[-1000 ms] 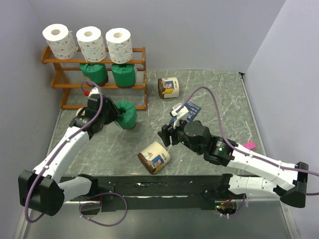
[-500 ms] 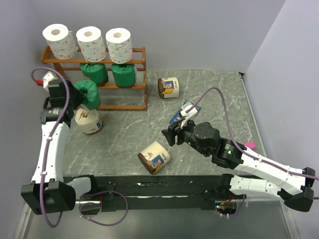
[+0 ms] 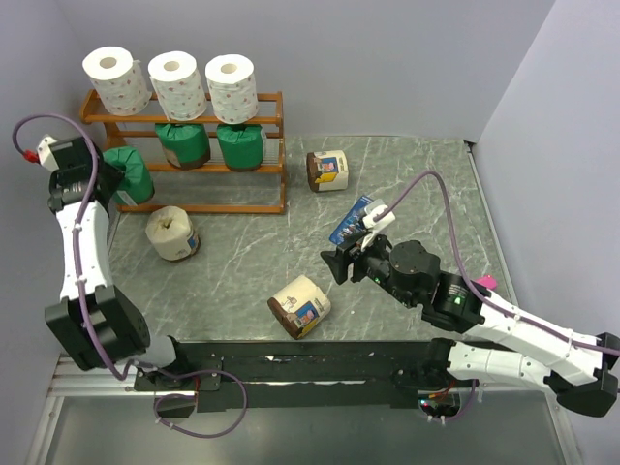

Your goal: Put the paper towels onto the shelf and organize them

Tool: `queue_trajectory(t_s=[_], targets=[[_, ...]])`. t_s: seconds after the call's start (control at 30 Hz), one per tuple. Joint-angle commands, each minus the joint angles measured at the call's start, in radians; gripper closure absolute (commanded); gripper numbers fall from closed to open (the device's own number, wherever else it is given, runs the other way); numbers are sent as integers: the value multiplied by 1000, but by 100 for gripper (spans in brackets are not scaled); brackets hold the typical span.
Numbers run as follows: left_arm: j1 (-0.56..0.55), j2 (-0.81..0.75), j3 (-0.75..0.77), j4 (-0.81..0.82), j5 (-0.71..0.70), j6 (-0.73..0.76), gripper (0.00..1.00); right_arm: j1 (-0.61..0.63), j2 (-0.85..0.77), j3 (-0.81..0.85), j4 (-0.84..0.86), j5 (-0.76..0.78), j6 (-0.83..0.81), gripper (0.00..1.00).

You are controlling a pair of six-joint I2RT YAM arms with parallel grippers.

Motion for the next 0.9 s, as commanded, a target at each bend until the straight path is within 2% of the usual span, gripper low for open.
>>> queue_trajectory(t_s=[0.0, 0.47, 0.7, 0.87], targets=[[14, 66, 125, 98, 45, -11, 53, -1, -12, 9, 23, 18, -18, 29], [16, 300, 367, 75, 80, 0, 53, -1, 51, 49, 30, 41, -35, 29], [16, 376, 443, 67, 100, 0, 52, -1, 65, 58, 30, 52, -35, 29], [16, 389, 449, 78, 108, 1, 48, -1, 77, 69, 31, 52, -44, 29]])
